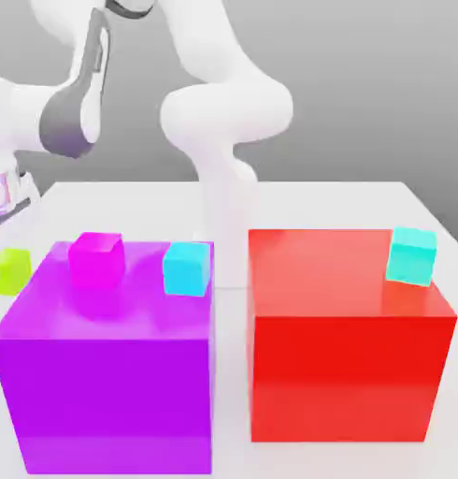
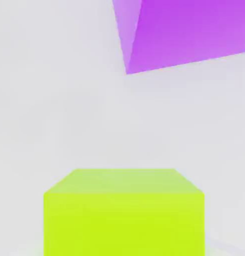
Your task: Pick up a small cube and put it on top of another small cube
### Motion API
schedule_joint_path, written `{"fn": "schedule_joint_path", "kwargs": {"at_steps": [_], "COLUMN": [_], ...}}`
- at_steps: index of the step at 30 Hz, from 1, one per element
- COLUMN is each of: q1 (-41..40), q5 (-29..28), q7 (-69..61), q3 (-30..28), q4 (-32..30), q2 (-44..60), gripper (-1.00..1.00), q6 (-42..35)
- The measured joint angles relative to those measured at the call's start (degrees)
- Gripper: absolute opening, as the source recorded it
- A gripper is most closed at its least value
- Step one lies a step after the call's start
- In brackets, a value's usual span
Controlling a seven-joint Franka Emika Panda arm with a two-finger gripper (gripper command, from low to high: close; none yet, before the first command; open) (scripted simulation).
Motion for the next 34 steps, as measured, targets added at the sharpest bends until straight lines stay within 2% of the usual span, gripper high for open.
{"fn": "schedule_joint_path", "kwargs": {"at_steps": [3, 7, 16, 25, 27, 30, 31, 34], "q1": [-4.57, -6.88, -2.11, 8.74, 10.56, 11.18, 11.2, 11.2], "q5": [3.25, 7.74, 18.77, 31.62, 33.57, 33.15, 32.93, 32.93], "q7": [1.7, 5.45, 17.89, 31.45, 33.21, 33.72, 33.74, 33.74], "q3": [8.98, 19.04, 35.42, 43.66, 43.71, 41.59, 41.03, 41.03], "q4": [0.34, 1.15, 3.6, 5.39, 4.51, 0.5, -0.58, -0.58], "q2": [-3.24, -6.56, -6.55, 3.93, 6.75, 9.78, 10.48, 10.48], "gripper": [-1.0, -1.0, -1.0, -1.0, -1.0, -1.0, 1.0, 1.0], "q6": [-5.42, -11.62, -19.38, -17.46, -14.82, -8.07, -6.32, -6.32]}}
